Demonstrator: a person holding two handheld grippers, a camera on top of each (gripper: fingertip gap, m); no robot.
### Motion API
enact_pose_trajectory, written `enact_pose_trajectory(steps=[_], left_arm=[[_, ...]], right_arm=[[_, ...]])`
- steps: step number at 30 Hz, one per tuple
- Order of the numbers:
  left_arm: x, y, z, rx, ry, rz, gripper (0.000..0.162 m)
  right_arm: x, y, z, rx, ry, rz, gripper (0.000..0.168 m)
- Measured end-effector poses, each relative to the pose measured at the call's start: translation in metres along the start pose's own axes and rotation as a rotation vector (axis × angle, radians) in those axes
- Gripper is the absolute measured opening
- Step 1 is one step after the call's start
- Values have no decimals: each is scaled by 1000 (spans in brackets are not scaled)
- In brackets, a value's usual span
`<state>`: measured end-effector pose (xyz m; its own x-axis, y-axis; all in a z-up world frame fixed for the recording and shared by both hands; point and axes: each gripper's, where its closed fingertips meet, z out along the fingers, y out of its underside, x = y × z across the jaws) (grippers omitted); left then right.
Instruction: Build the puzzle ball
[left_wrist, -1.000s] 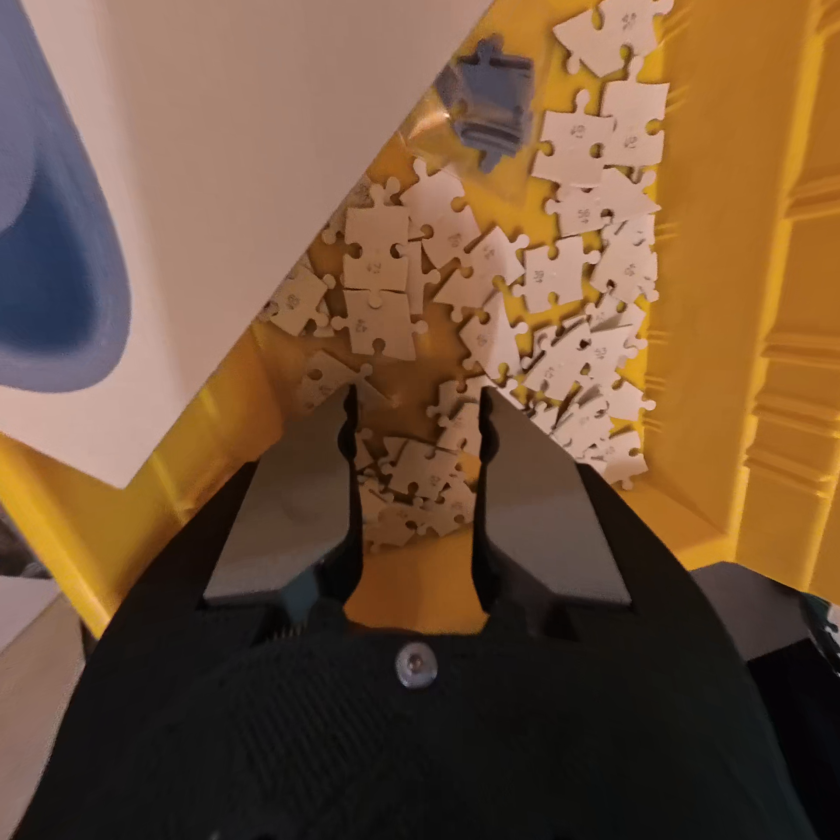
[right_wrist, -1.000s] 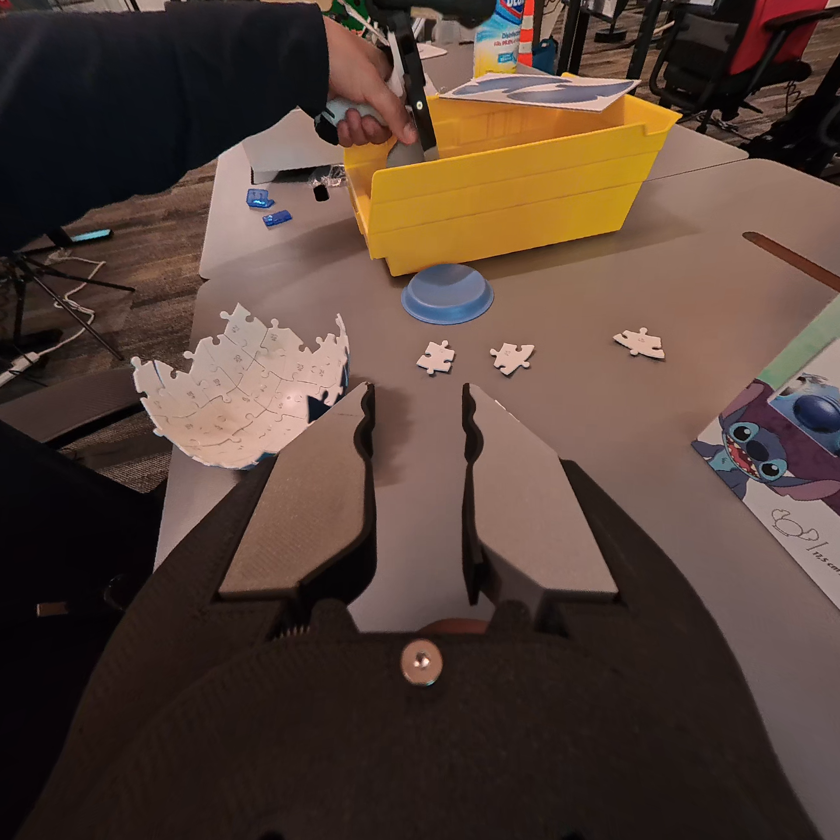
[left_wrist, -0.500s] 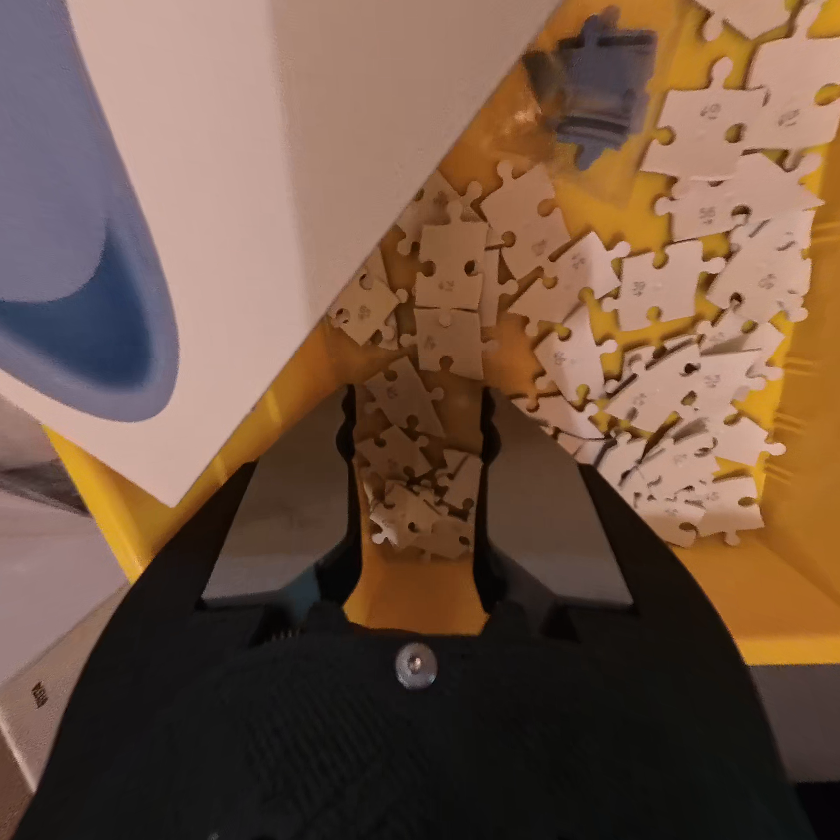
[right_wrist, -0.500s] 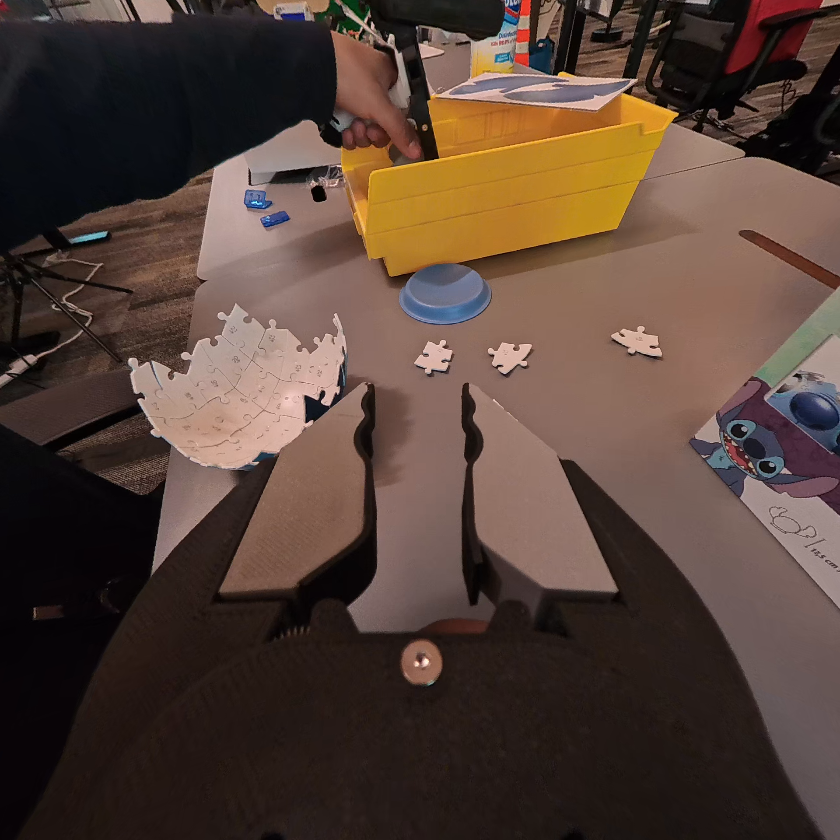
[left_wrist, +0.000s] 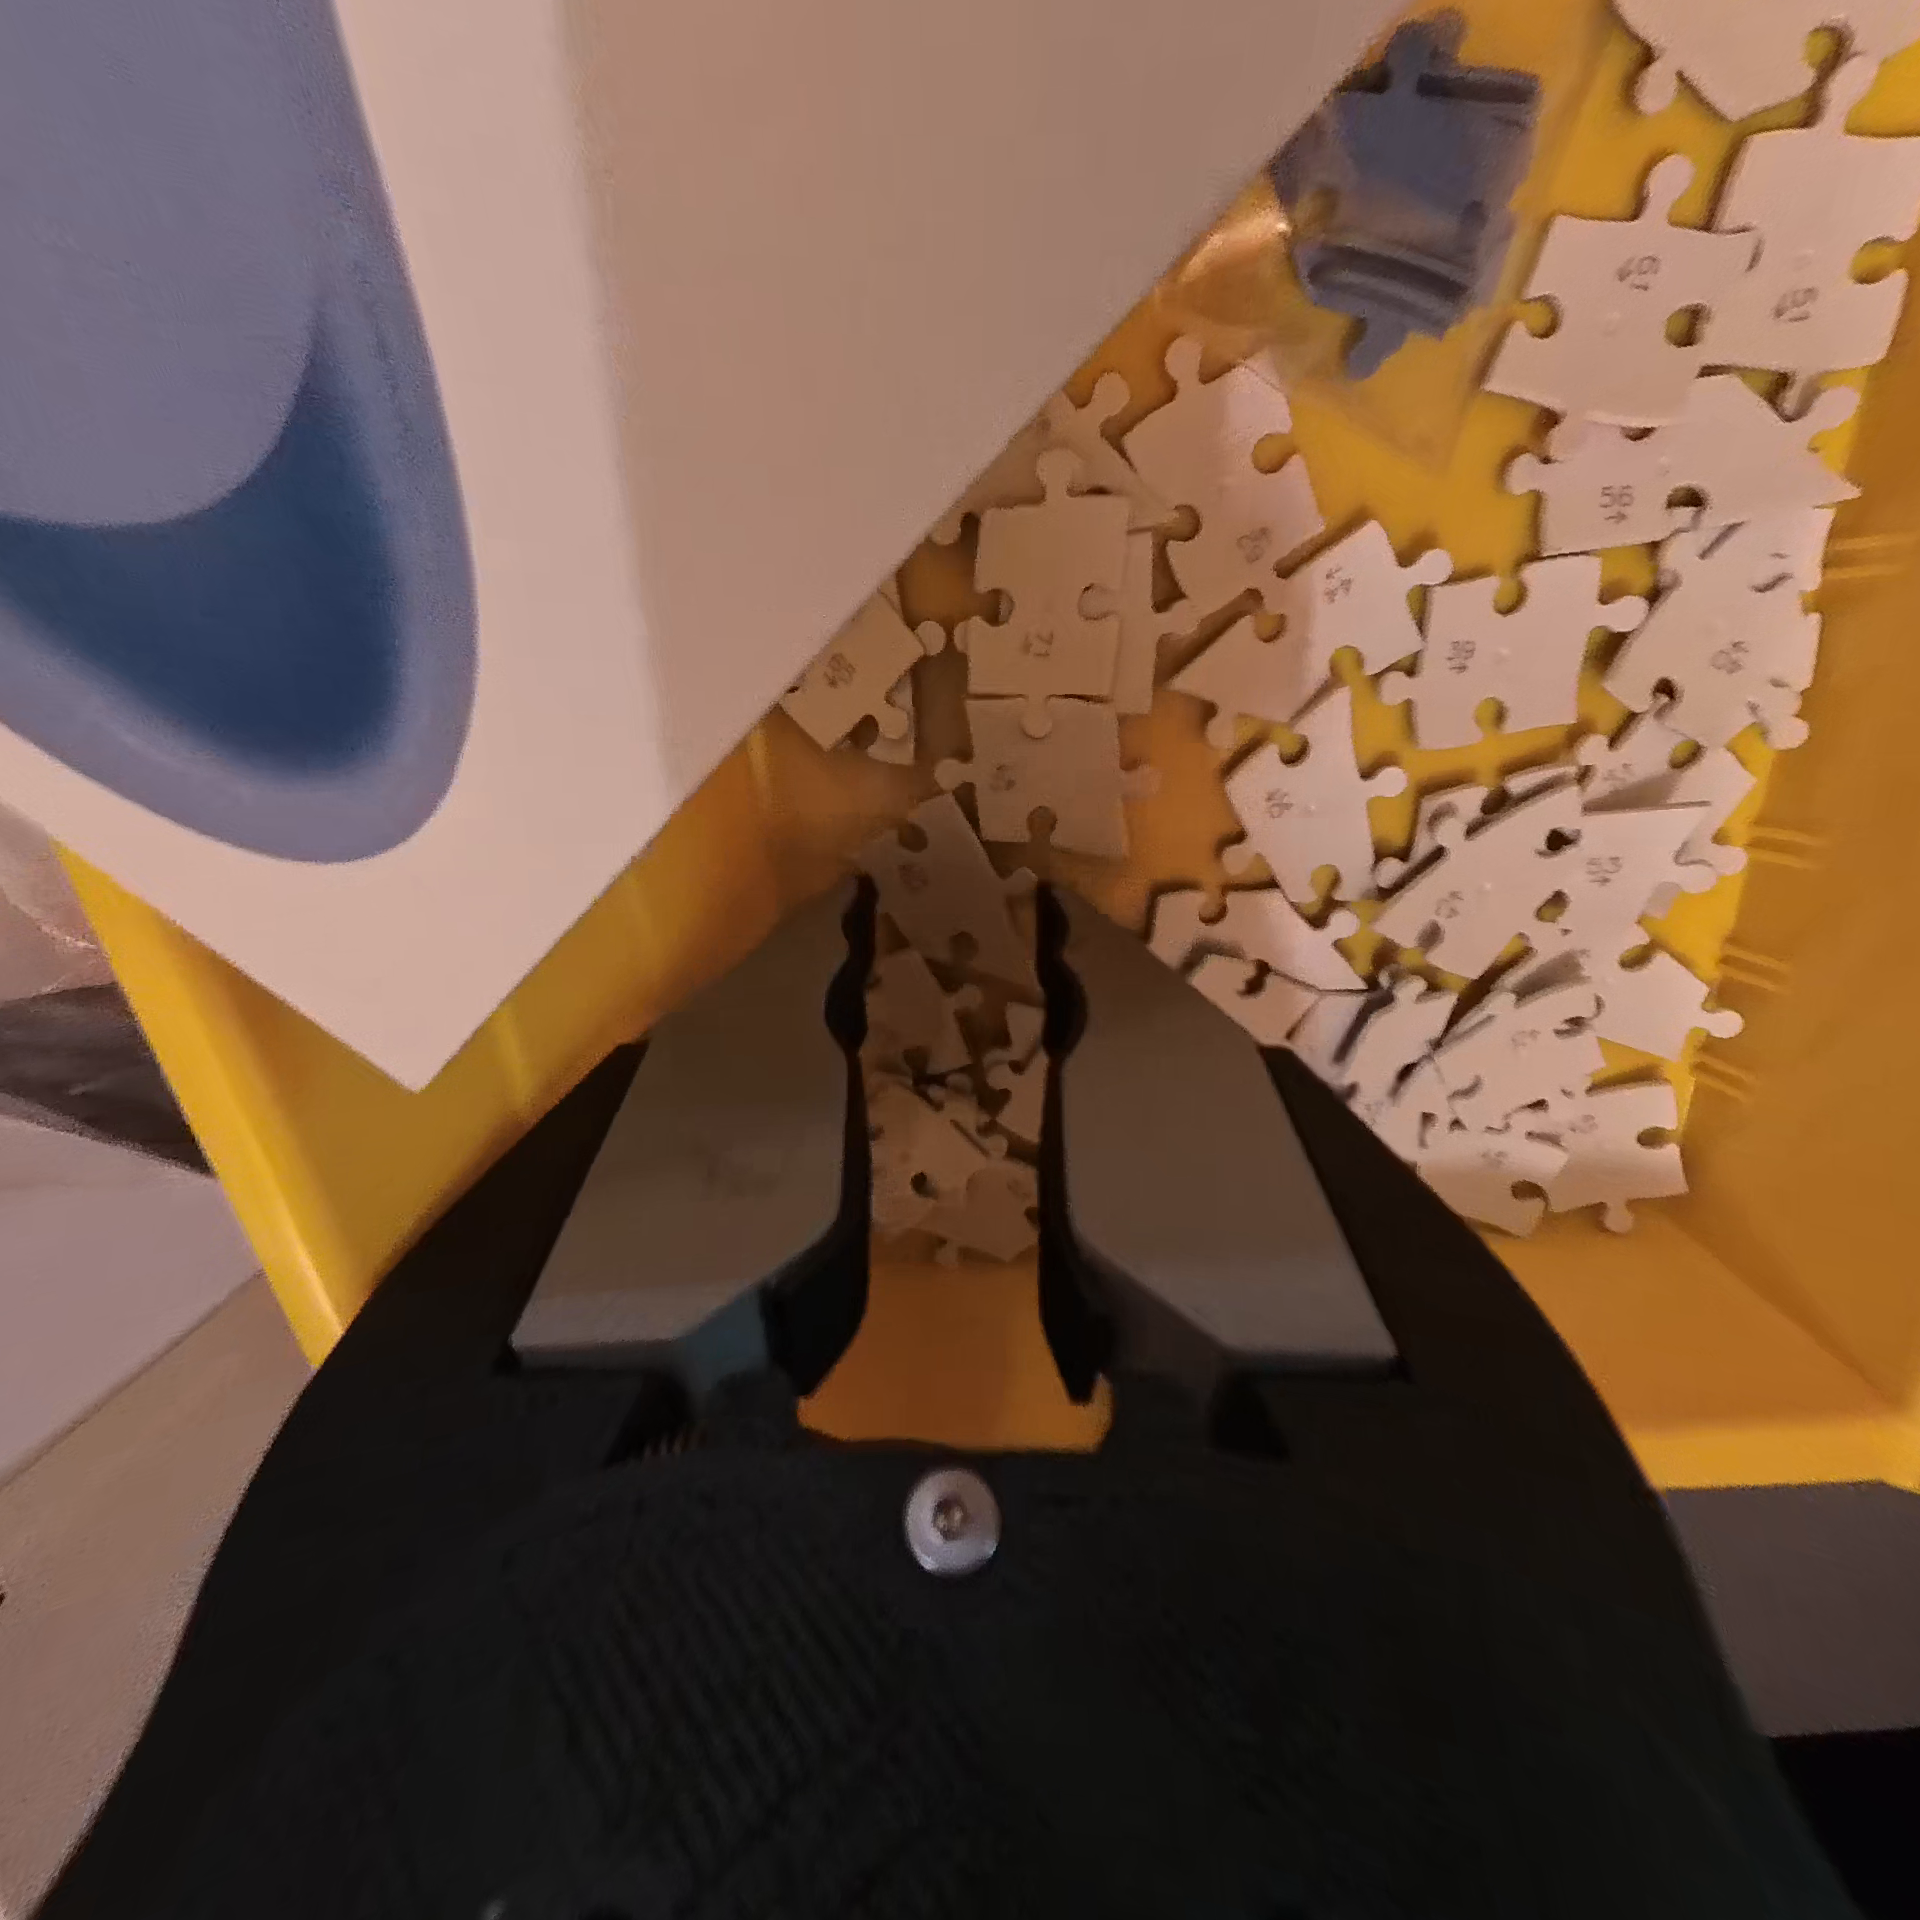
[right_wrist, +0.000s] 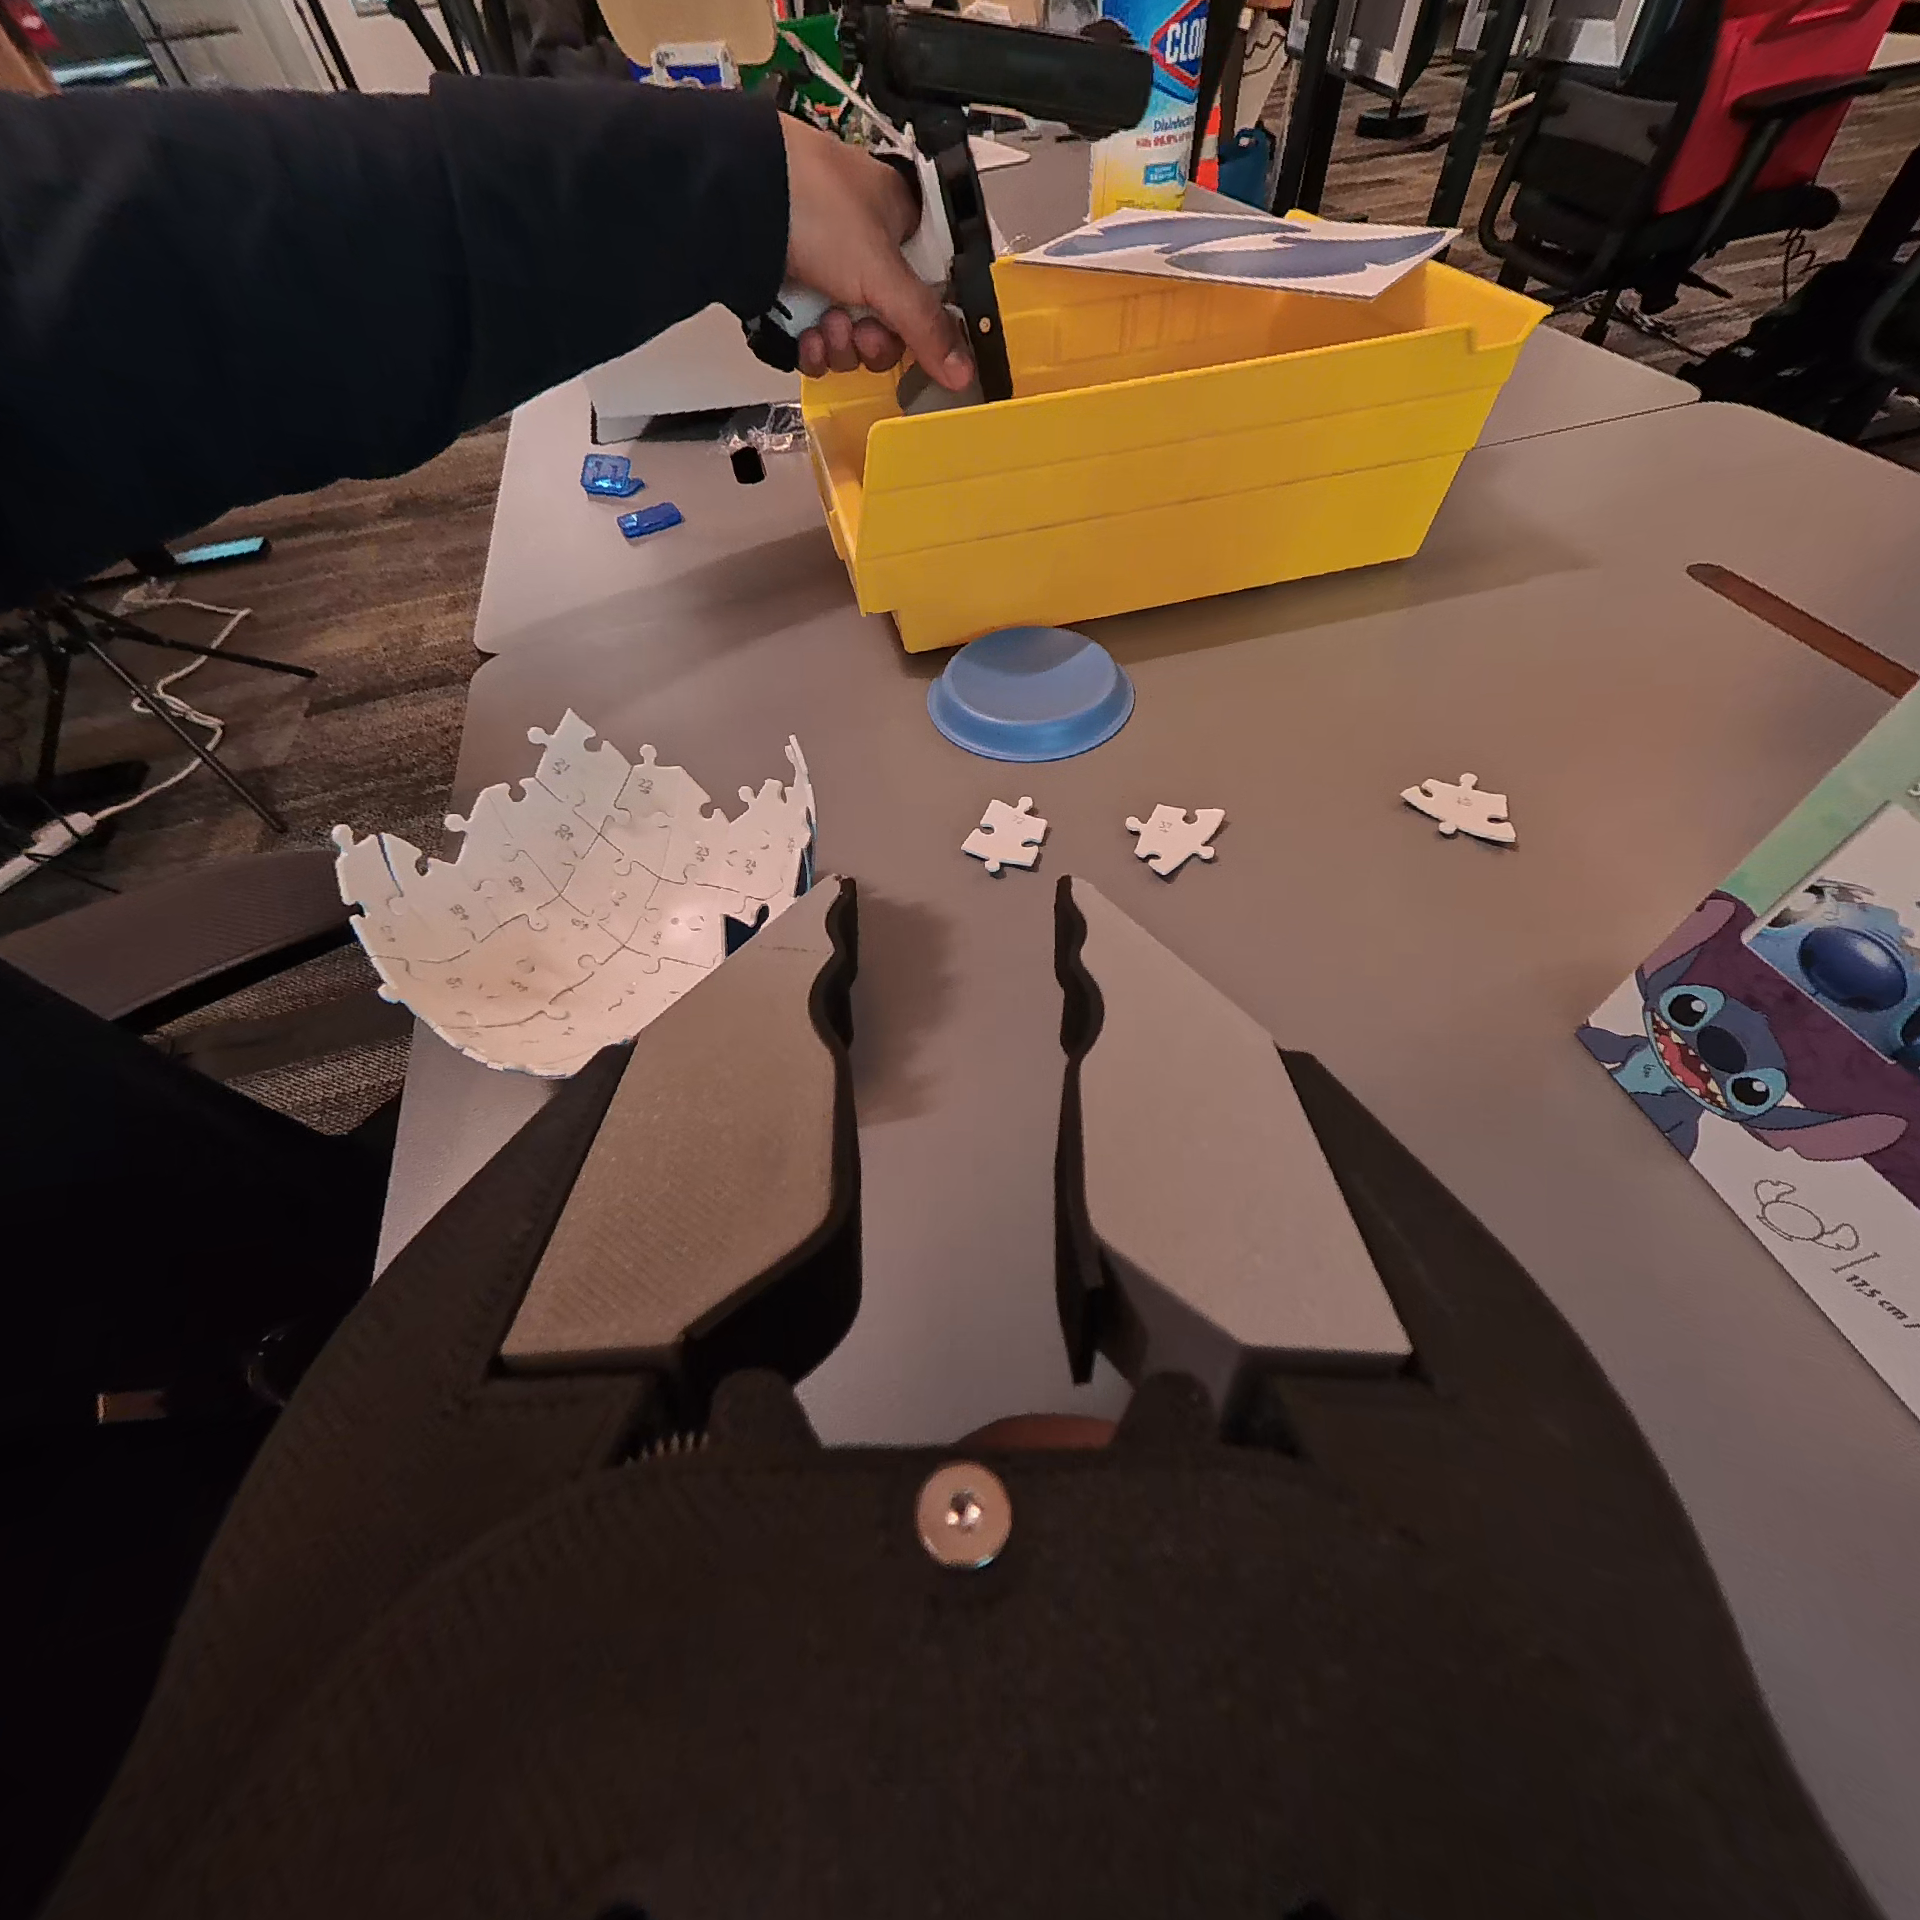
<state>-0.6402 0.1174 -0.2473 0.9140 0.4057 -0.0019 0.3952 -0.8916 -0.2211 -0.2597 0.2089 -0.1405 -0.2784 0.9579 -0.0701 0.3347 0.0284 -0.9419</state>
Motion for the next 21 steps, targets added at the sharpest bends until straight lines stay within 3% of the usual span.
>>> enact_pose_trajectory(steps=[19,20,21], left_arm=[[-2,-2,0,53,-6,45,28],[-2,-3,-1,57,-5,49,26],[1,-6,-4,79,8,53,13]], right_arm=[[-2,0,1,-1,-6,-3,35],[-2,0,1,0,-6,-3,35],[-2,-1,0,2,-6,-2,35]])
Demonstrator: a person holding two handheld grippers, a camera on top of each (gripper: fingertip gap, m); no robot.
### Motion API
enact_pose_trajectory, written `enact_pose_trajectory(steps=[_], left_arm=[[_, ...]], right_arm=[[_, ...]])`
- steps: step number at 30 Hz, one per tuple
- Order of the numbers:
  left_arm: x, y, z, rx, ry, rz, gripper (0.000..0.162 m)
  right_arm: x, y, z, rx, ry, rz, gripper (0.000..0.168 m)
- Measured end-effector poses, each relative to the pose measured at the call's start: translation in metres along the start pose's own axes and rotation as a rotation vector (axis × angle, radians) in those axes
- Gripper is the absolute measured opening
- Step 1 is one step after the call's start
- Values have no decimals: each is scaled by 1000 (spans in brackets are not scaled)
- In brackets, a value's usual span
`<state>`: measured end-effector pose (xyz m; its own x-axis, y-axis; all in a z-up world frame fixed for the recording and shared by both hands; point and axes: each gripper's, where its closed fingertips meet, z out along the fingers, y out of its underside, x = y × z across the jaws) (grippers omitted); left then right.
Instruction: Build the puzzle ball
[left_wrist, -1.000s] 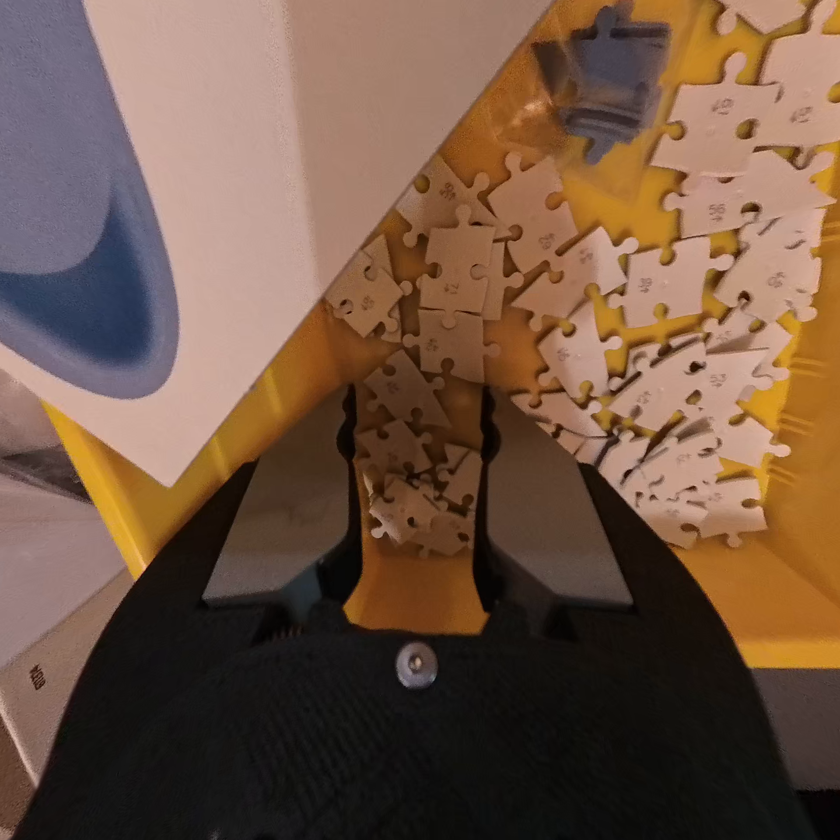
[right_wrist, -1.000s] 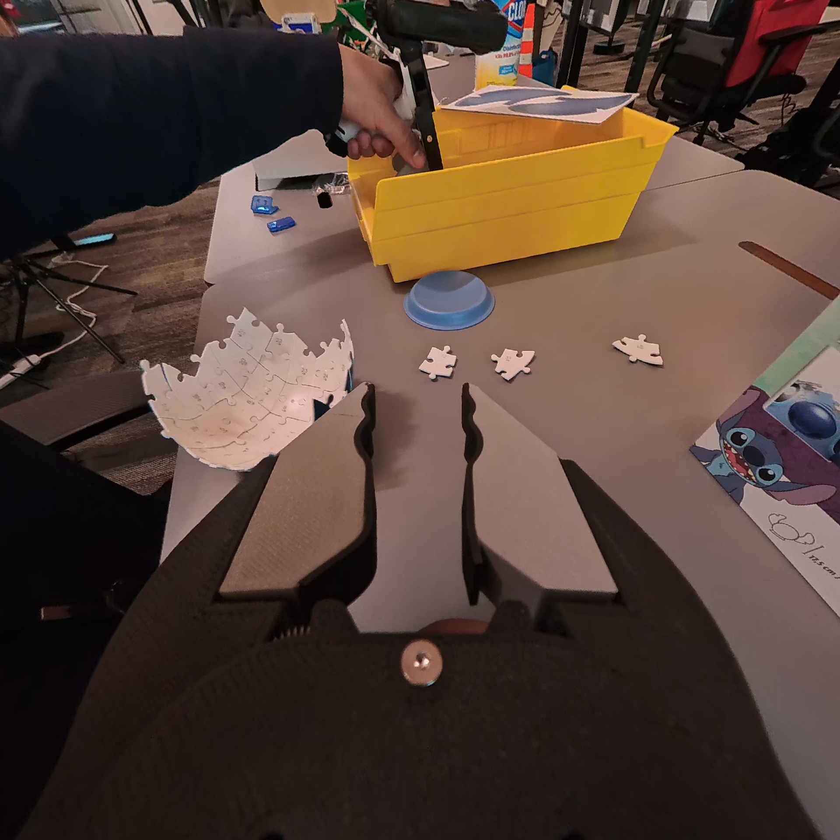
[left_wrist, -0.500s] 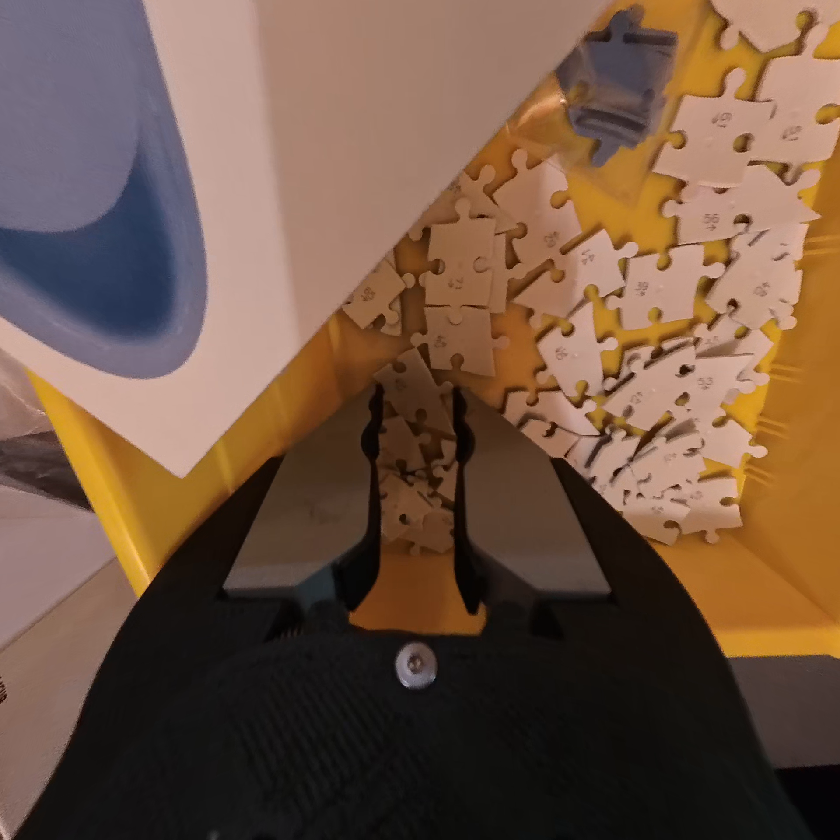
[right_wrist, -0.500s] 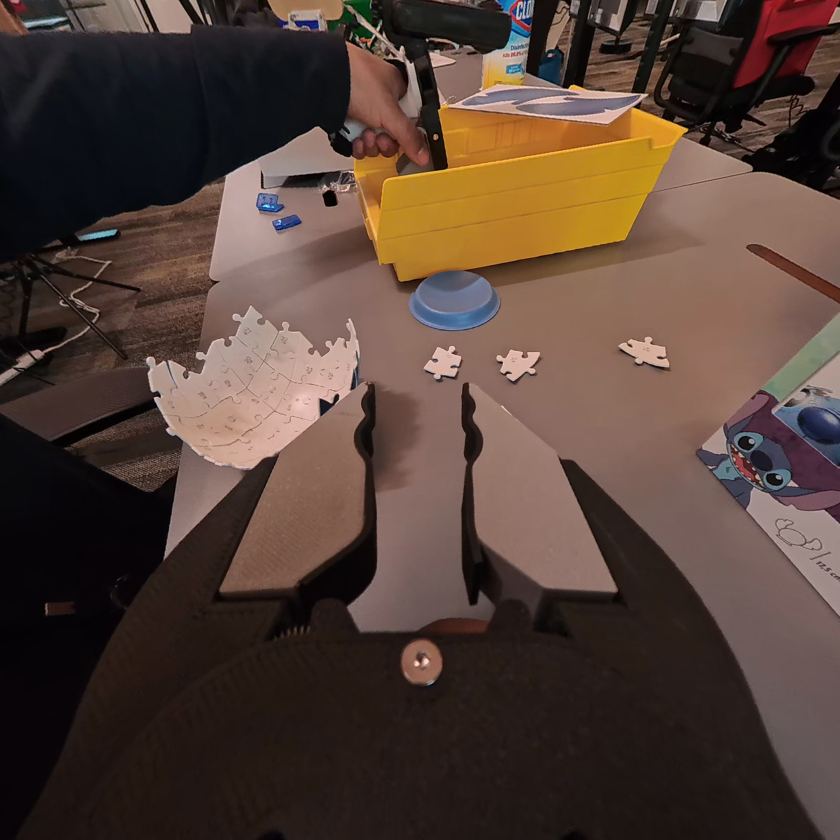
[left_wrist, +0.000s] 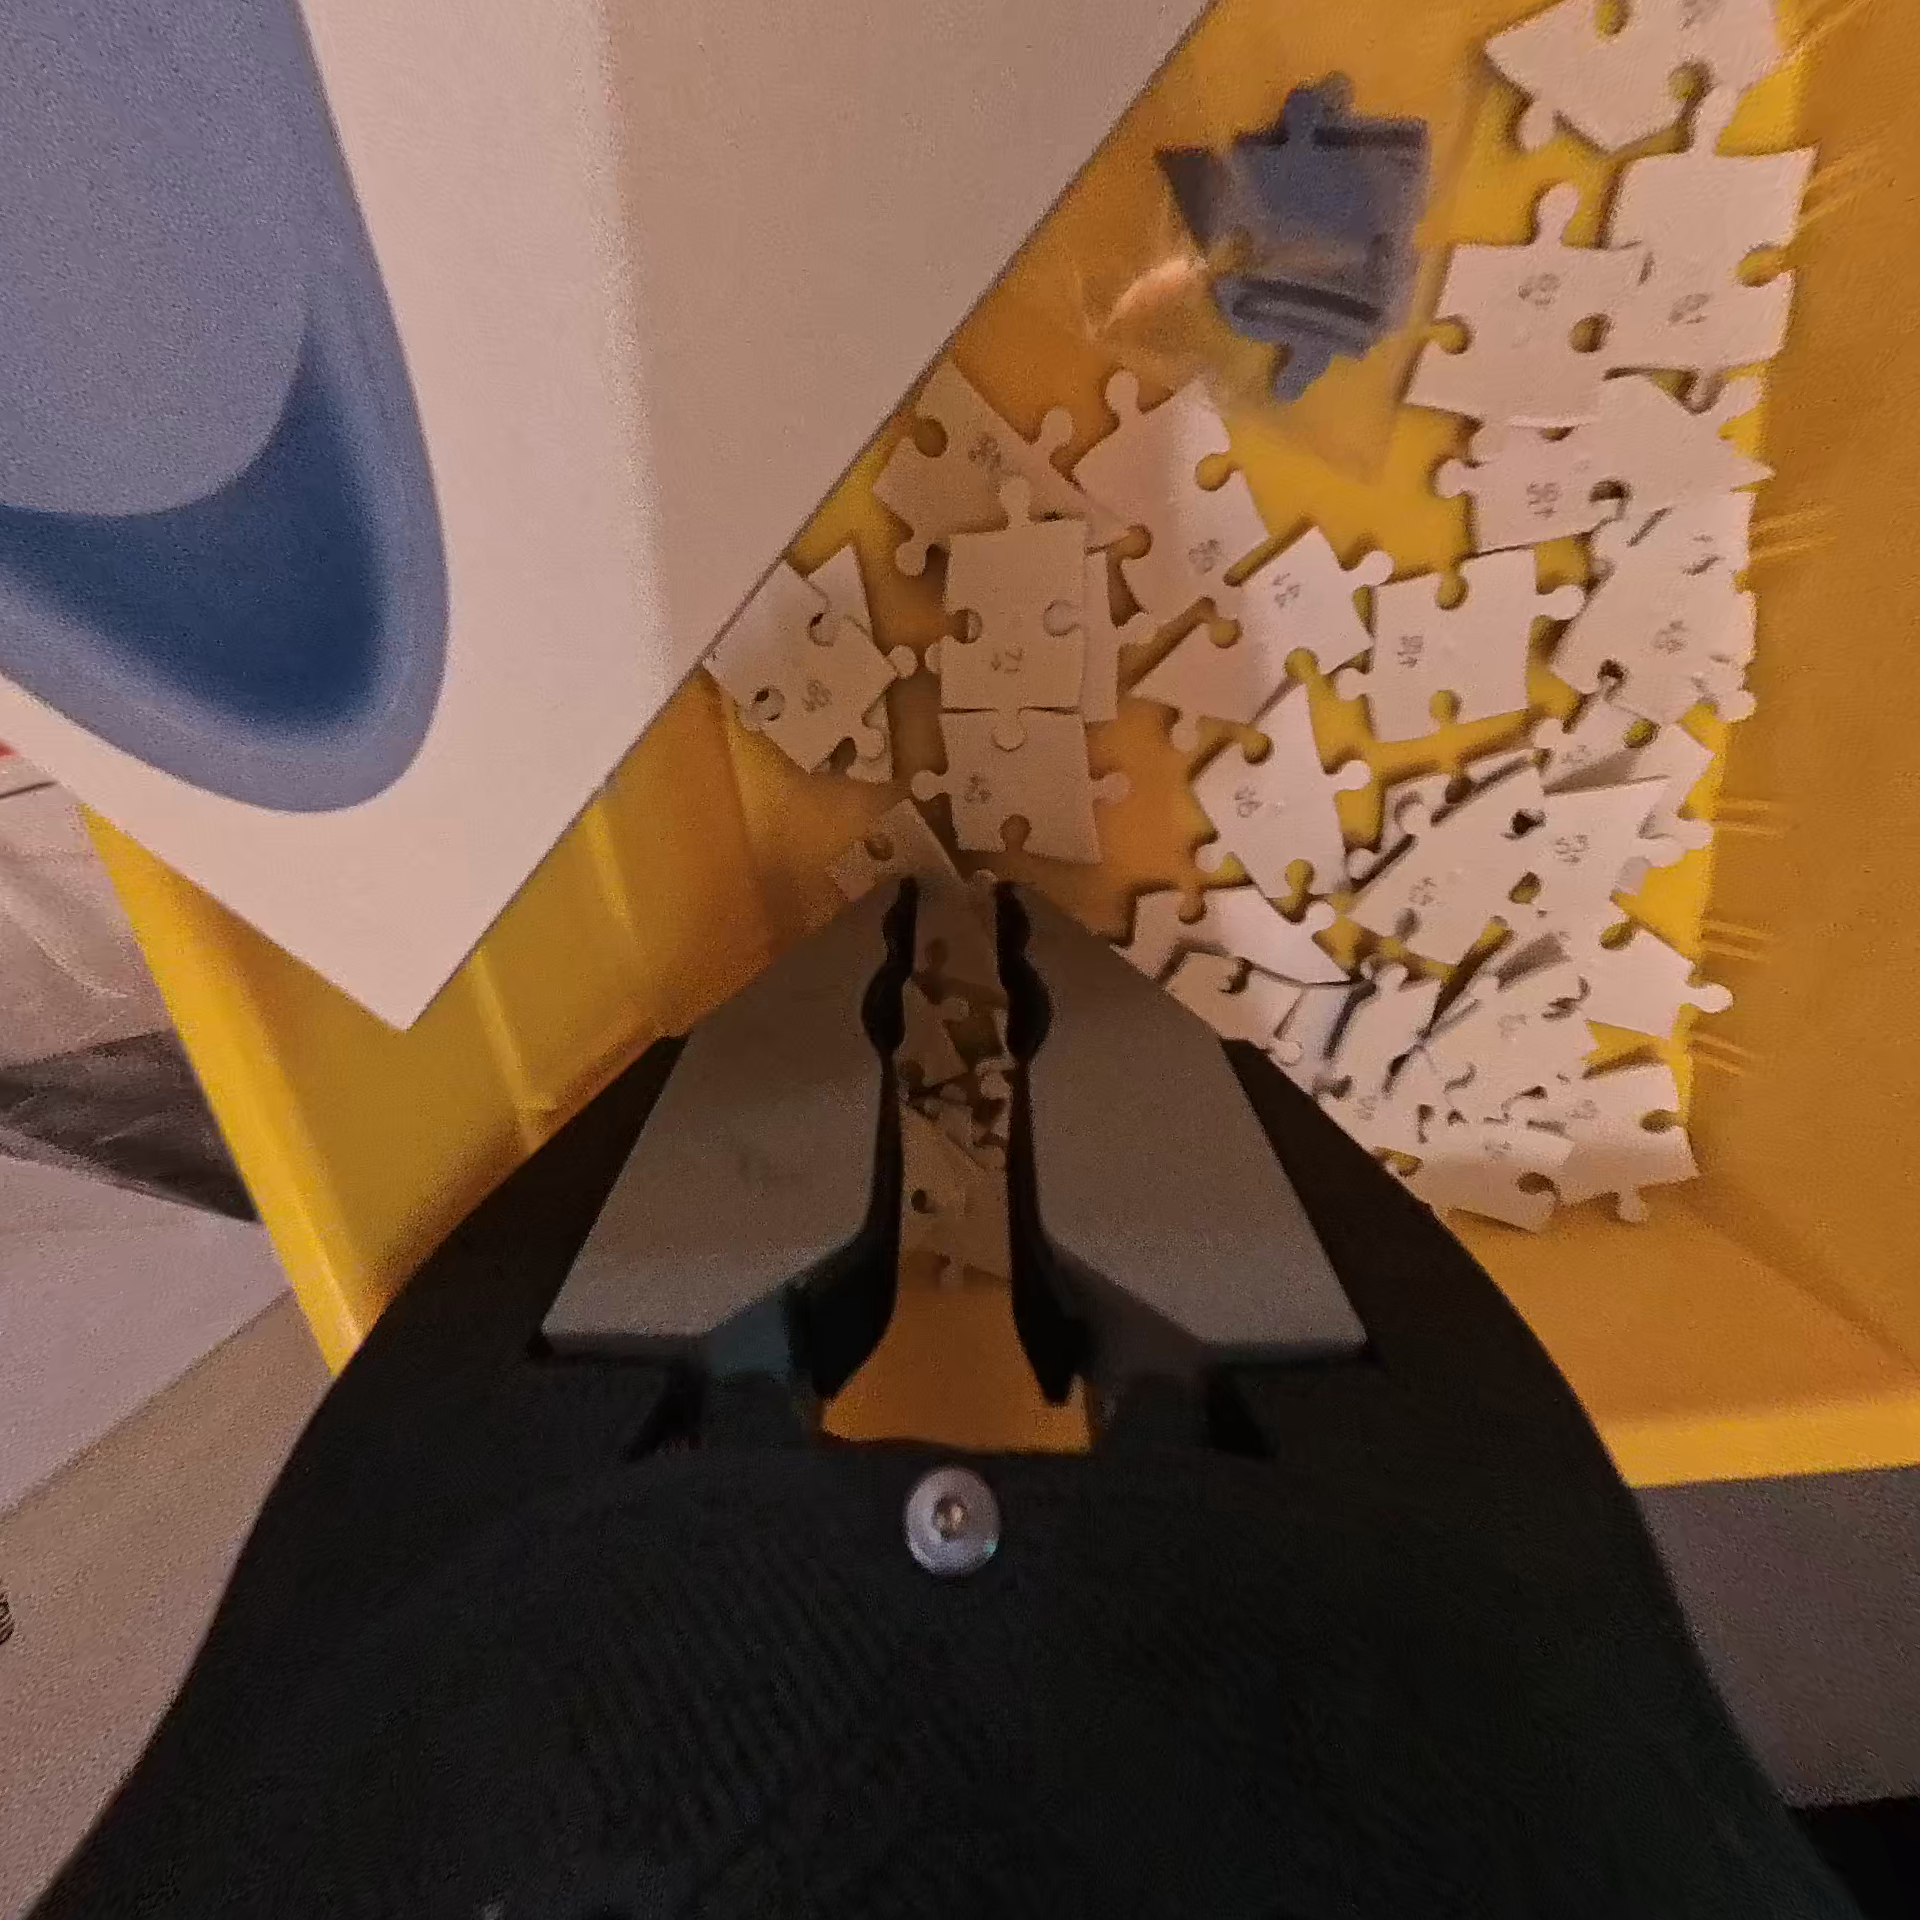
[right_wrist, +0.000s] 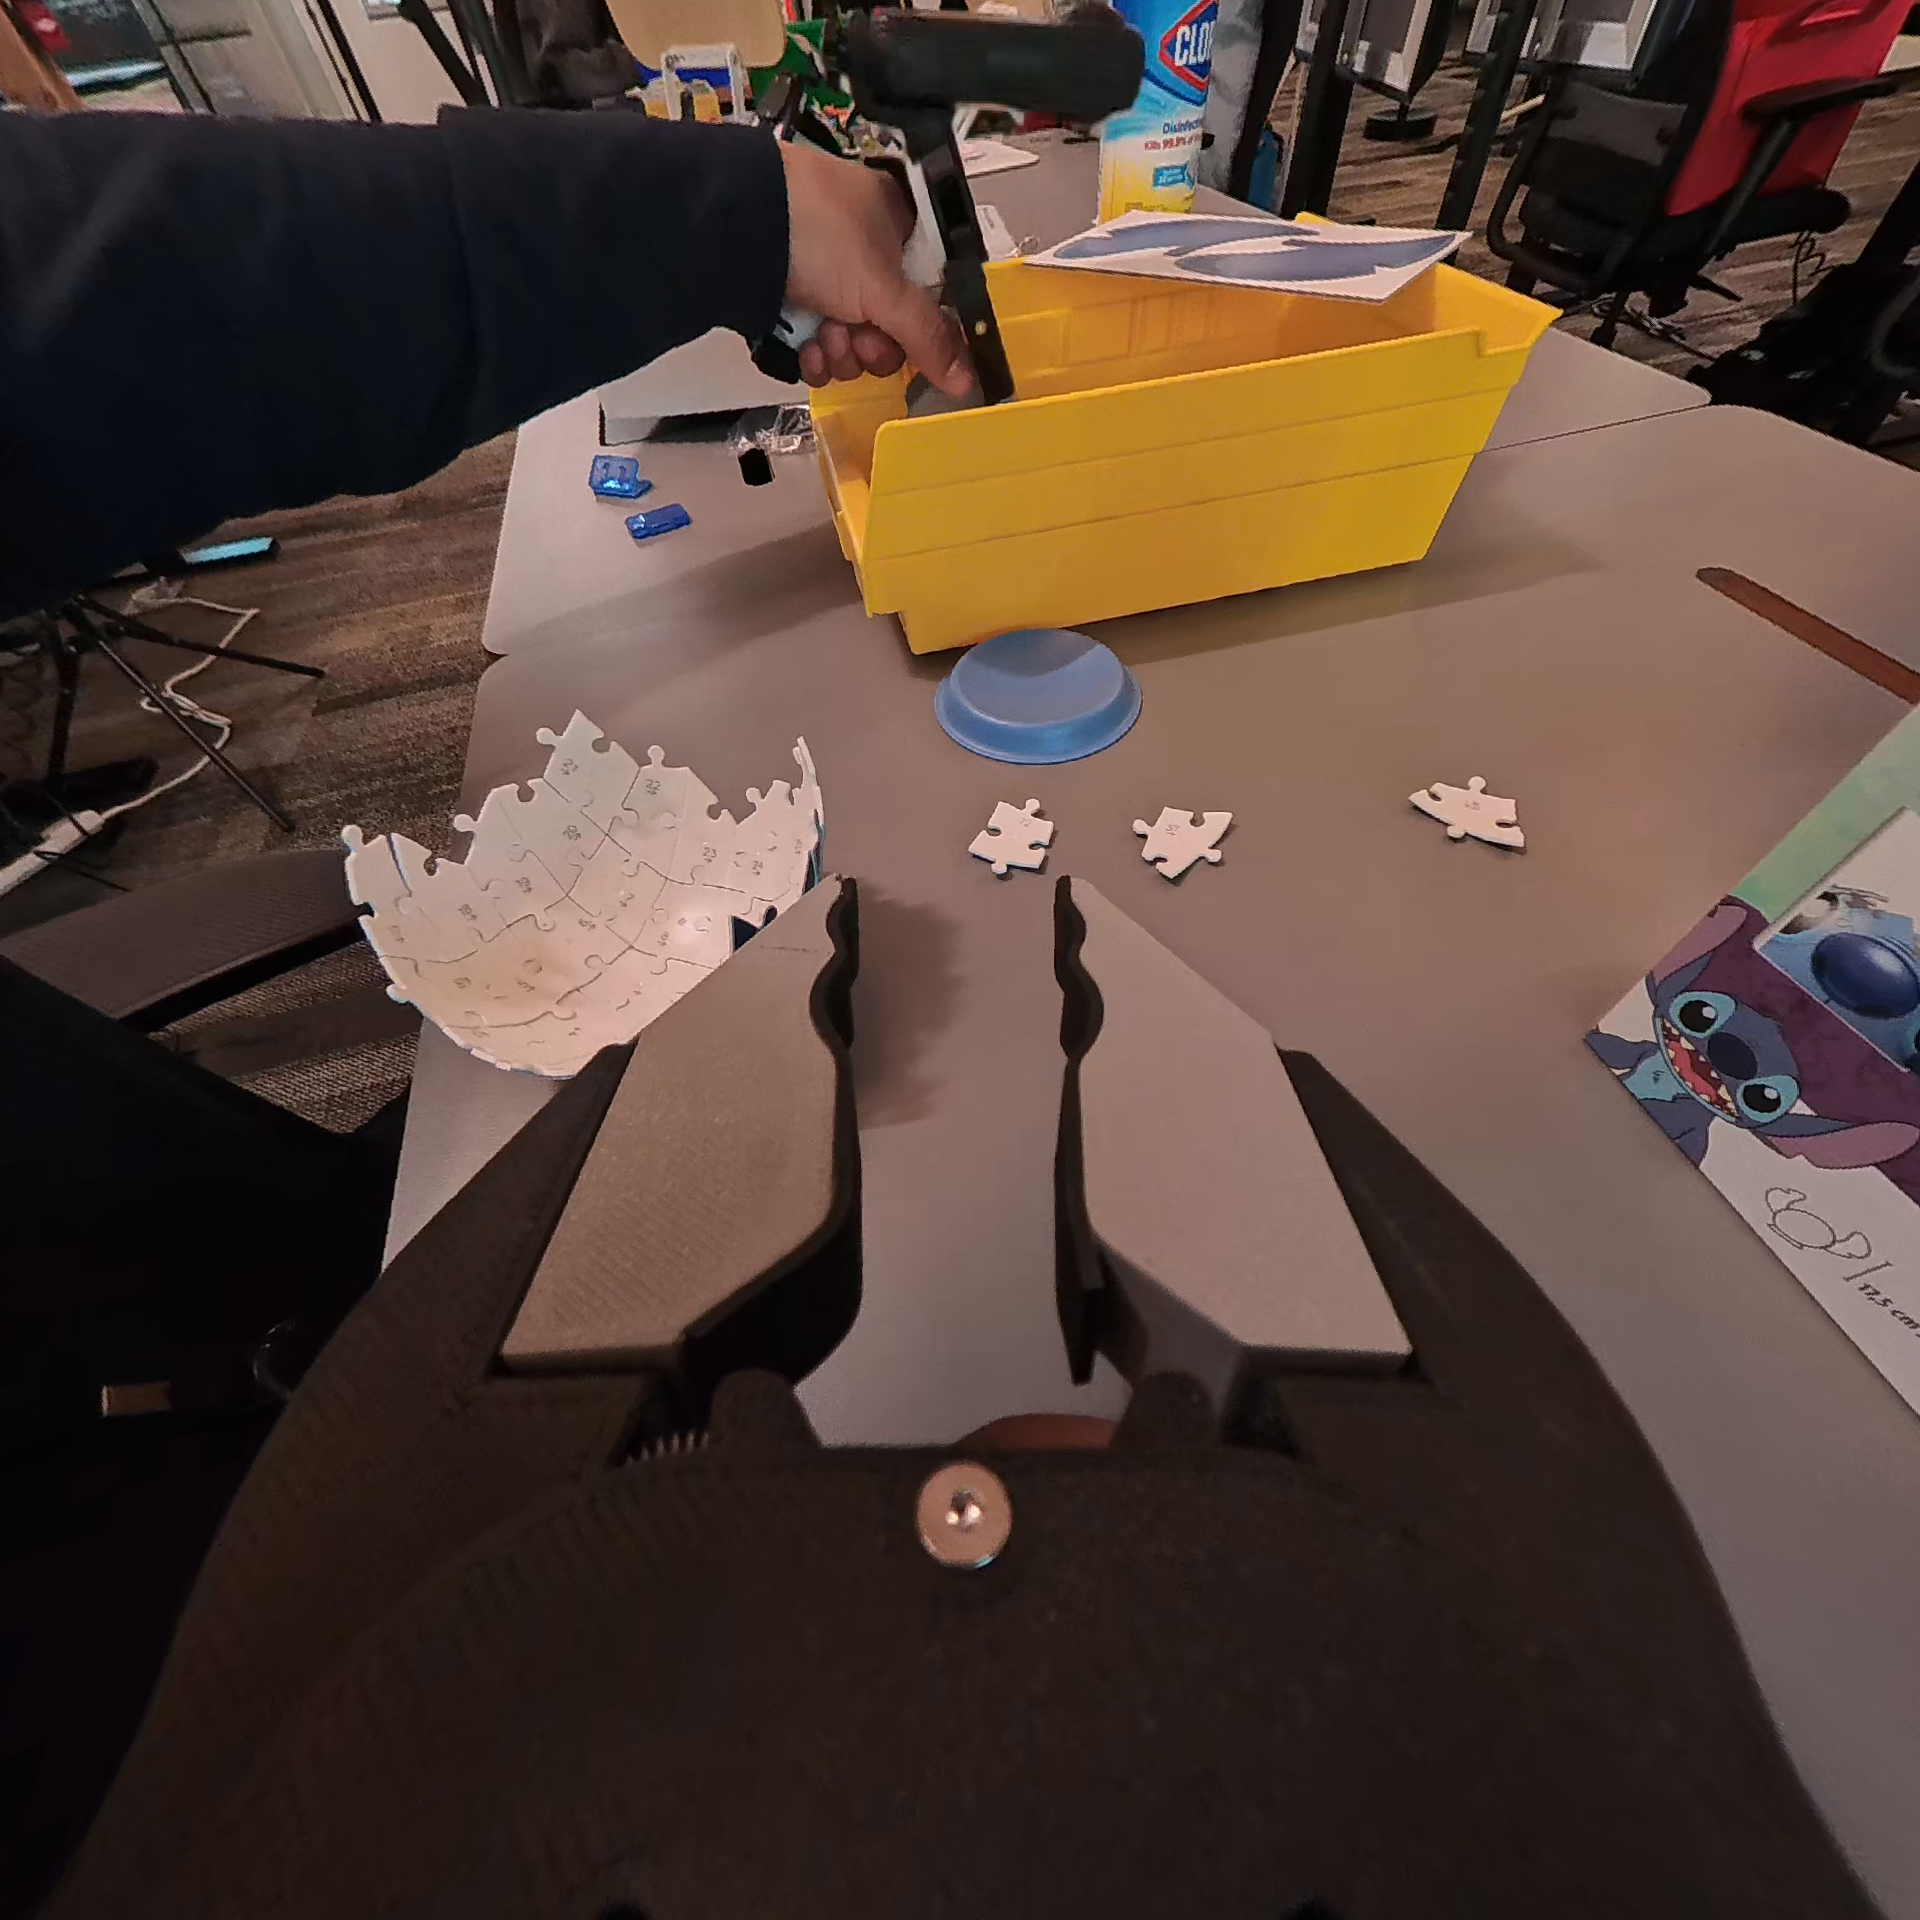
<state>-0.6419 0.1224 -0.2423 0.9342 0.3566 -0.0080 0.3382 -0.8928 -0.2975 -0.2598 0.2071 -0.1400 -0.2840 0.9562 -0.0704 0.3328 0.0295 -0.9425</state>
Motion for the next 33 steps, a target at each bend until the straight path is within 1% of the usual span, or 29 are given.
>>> enact_pose_trajectory(steps=[1,3,6,11,14,18,21,23,24,26,29,31,33], left_arm=[[0,-3,-3,18,-2,-1,8],[-2,-7,-8,33,-27,18,4],[-1,-3,-6,8,-45,49,4],[-3,-6,-8,19,-92,70,3],[-4,-9,-18,40,-112,92,1],[7,-18,-38,119,-79,106,0],[31,-27,-63,243,34,141,0],[58,-28,-84,327,167,149,0],[78,-27,-98,373,269,167,0],[120,-22,-125,446,463,224,0],[169,-10,-156,507,596,341,0],[206,-1,-175,540,706,419,0],[238,8,-189,561,764,497,0]], right_arm=[[0,0,0,1,0,1,35],[0,0,0,3,-1,2,35],[0,0,0,1,0,-1,35],[0,-1,-1,6,2,0,35],[0,-1,-2,6,2,0,34],[1,-1,-2,4,5,-2,35],[2,0,-2,5,4,3,35],[1,-2,-3,16,-11,3,35],[0,-4,-4,26,-24,-2,35],[-7,-9,-6,47,-74,-12,35],[-18,-18,-4,61,-157,-8,35],[-25,-32,-1,74,-182,-26,34],[-34,-47,2,76,-206,-68,34]])
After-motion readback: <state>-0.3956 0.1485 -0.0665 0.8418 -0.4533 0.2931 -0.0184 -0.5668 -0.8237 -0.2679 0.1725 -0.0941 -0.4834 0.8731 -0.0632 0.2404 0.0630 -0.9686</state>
